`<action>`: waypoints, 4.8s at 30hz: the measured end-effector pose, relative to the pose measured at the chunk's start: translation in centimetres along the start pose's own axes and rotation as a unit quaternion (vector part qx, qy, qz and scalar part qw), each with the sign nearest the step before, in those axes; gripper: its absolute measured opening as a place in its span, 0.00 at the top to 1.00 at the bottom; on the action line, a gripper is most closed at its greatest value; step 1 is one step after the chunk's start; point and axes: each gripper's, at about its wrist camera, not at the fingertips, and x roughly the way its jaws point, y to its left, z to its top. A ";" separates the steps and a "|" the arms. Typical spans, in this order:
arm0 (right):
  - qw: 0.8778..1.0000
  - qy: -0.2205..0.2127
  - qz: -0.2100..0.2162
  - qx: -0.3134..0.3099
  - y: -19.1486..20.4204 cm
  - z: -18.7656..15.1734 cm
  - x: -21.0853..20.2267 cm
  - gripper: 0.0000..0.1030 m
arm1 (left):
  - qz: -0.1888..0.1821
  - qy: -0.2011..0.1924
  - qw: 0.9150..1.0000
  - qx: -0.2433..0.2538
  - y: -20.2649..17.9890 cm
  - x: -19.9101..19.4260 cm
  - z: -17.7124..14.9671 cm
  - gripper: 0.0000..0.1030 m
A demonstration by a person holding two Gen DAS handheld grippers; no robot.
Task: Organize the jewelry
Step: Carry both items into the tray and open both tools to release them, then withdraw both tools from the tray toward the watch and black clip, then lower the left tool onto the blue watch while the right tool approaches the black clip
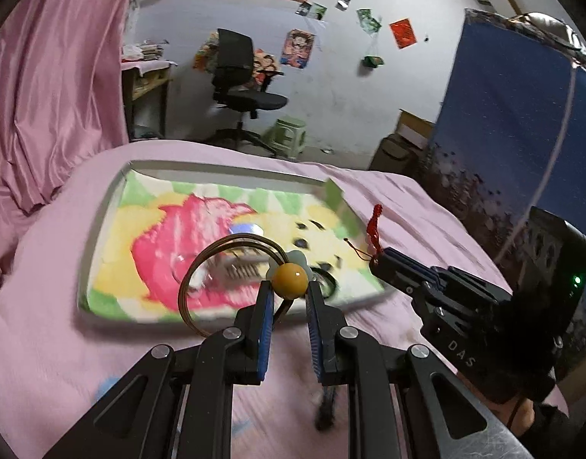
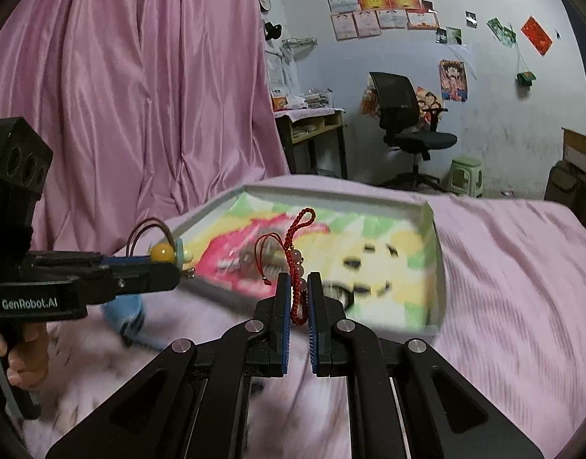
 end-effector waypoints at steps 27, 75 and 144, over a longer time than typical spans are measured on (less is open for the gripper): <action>0.990 0.136 -0.029 0.035 -2.6 -0.9 10.2 0.92 | 0.056 0.110 0.991 -0.048 3.7 7.4 0.3 0.84; 0.996 -0.080 -0.039 0.016 0.7 -2.1 -5.6 0.01 | 0.137 -0.151 0.979 0.008 -0.4 -9.2 -6.8 0.02; 0.980 0.193 0.039 -0.022 5.1 -8.0 3.4 0.40 | 0.109 0.065 0.992 -0.018 6.2 -1.0 -8.7 0.17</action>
